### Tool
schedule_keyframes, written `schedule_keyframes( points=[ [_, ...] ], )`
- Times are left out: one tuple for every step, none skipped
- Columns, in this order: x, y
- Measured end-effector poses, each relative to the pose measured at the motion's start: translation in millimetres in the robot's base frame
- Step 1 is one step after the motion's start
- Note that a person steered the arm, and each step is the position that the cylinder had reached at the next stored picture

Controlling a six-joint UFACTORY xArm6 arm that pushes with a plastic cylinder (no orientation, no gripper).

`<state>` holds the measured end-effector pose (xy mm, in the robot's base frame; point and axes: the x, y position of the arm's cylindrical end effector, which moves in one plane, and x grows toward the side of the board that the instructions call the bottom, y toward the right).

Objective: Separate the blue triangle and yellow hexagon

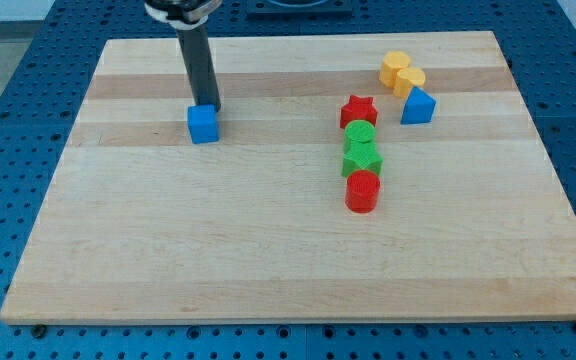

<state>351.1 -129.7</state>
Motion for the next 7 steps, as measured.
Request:
schedule_keyframes(
  points=[
    [5, -6],
    [2, 19],
    [3, 69],
    [2, 110],
    [2, 148],
    [0, 175],
    [-11, 178]
  ],
)
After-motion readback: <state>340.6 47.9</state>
